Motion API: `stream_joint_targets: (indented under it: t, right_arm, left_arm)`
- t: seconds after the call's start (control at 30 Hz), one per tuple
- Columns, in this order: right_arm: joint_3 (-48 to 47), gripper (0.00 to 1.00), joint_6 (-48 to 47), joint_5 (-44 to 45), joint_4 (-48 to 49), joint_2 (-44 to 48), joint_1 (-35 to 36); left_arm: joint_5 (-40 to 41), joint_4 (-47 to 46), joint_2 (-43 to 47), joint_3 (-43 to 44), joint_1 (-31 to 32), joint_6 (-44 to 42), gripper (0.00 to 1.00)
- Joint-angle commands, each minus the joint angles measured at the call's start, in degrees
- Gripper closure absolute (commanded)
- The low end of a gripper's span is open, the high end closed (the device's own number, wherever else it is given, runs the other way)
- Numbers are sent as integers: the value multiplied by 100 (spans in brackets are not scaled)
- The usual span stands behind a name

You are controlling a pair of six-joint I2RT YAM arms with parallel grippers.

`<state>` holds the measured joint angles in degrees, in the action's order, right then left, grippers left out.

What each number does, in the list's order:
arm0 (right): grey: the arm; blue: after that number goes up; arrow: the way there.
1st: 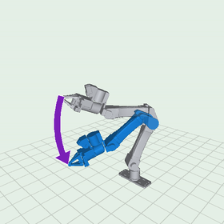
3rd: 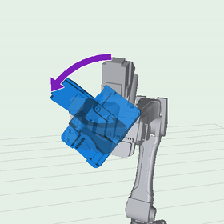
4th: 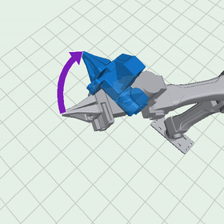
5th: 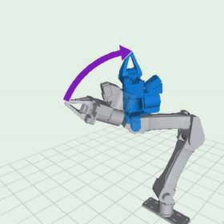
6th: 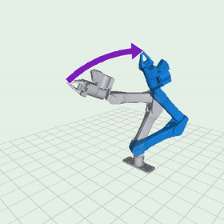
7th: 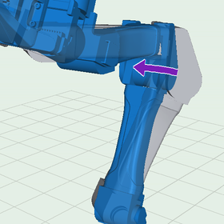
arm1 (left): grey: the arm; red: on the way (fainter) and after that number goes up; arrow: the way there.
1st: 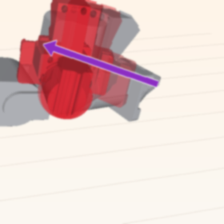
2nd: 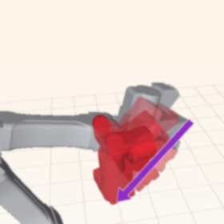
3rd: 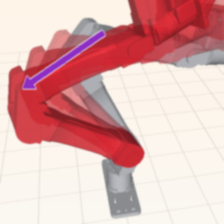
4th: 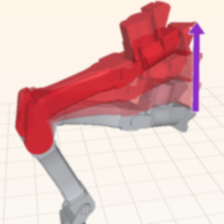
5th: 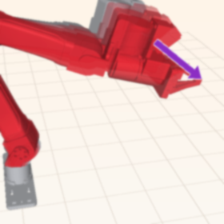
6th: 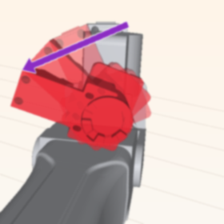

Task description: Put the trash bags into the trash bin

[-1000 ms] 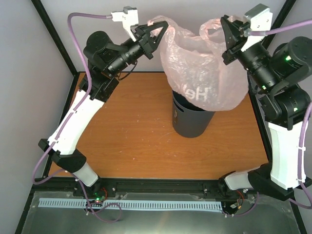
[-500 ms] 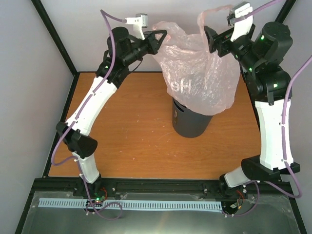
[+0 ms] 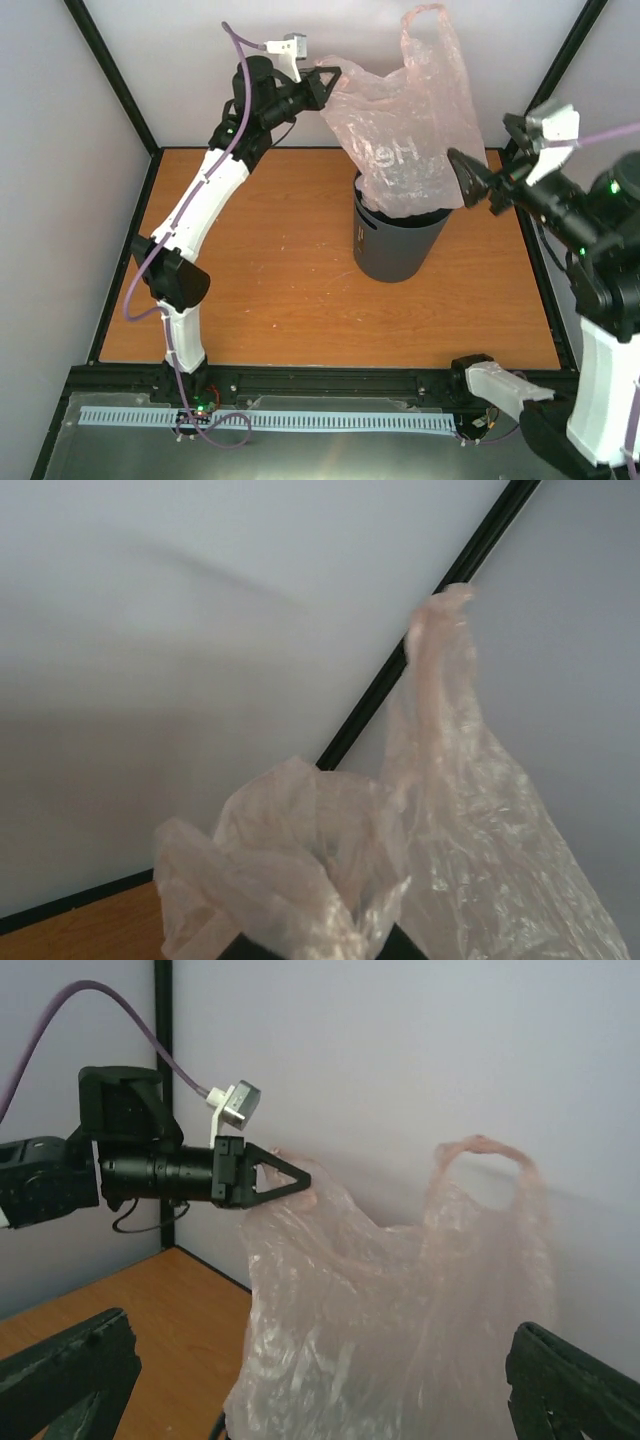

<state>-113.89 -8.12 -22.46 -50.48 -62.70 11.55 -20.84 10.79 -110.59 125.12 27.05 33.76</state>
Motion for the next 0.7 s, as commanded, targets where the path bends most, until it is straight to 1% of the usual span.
stream_joint_targets:
  t: [0.0, 0.1, 0.17, 0.2, 0.27, 0.37, 0.43, 0.5, 0.53, 0.6, 0.67]
  right_arm:
    - [984, 0, -83, 1103, -224, 685, -30]
    - [2091, 1, -183, 1920, 132, 1071, -37]
    - [2541, 3, -250, 2213, 328, 1150, -79]
    - [2709, 4, -275, 2318, 413, 1162, -118]
    - [2888, 6, -282, 2351, 544, 1136, -179]
    - [2864, 8, -208, 2201, 676, 960, -378]
    - [2669, 9, -113, 1931, 776, 712, -631]
    - [2302, 11, 92, 1372, 809, 237, -1101]
    - [2105, 12, 242, 999, 829, 21, -1415]
    - [1838, 16, 597, -13, 942, -432, -2159]
    - [1759, 21, 976, -889, 1135, -804, -2851]
  left_arm:
    - [-38, -148, 122, -41, -24, -260, 99]
    - [15, -444, 559, -655, -21, -405, 99]
    - [13, -635, 822, -1010, -16, -487, 99]
    - [14, -722, 905, -1105, -15, -526, 99]
    - [-104, -698, 958, -971, -15, -588, 99]
    - [-310, -602, 1001, -853, -15, -650, 99]
    - [-327, -600, 1045, -851, -9, -695, 99]
    - [-240, -538, 1095, -849, 13, -780, 99]
    - [-180, -522, 1122, -845, 44, -853, 99]
    - [-138, -497, 1146, -836, 101, -973, 100]
    - [-68, -429, 1150, -791, 124, -1015, 99]
